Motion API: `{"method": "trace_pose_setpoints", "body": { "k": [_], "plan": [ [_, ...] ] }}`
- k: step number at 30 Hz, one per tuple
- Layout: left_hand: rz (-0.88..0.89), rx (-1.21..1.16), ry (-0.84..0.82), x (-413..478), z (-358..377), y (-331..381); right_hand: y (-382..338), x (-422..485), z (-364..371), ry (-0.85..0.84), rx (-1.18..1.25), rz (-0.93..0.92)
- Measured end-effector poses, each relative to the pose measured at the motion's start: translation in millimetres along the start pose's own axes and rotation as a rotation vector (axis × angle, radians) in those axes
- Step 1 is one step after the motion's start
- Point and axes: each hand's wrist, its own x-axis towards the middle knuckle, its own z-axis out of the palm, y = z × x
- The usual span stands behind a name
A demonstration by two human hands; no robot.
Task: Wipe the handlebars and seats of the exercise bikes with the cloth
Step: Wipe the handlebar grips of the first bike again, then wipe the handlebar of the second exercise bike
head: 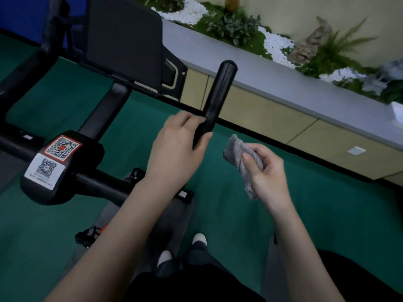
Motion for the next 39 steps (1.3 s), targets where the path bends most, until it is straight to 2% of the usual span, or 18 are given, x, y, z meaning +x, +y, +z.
{"method": "trace_pose_setpoints", "body": {
  "k": [7,14,20,27,33,39],
  "plan": [
    [0.216,0.074,-0.105,-5,16,18,11,-42,-23,0.156,-0.161,0.049],
    [0.312,0.142,-0.277,-17,47,38,28,-68,-57,0.276,-0.232,0.072],
    [0.313,0.223,-0.413,-28,94,60,59,-82,-102,0.325,-0.215,0.123],
    [0.303,0.315,-0.564,-44,176,106,97,-101,-193,0.369,-0.164,0.190],
    [0.228,0.360,-0.691,-65,243,141,139,-115,-276,0.395,-0.213,0.261],
    [0.142,0.444,-0.847,-86,281,151,174,-132,-328,0.464,-0.229,0.347]
  ]
}}
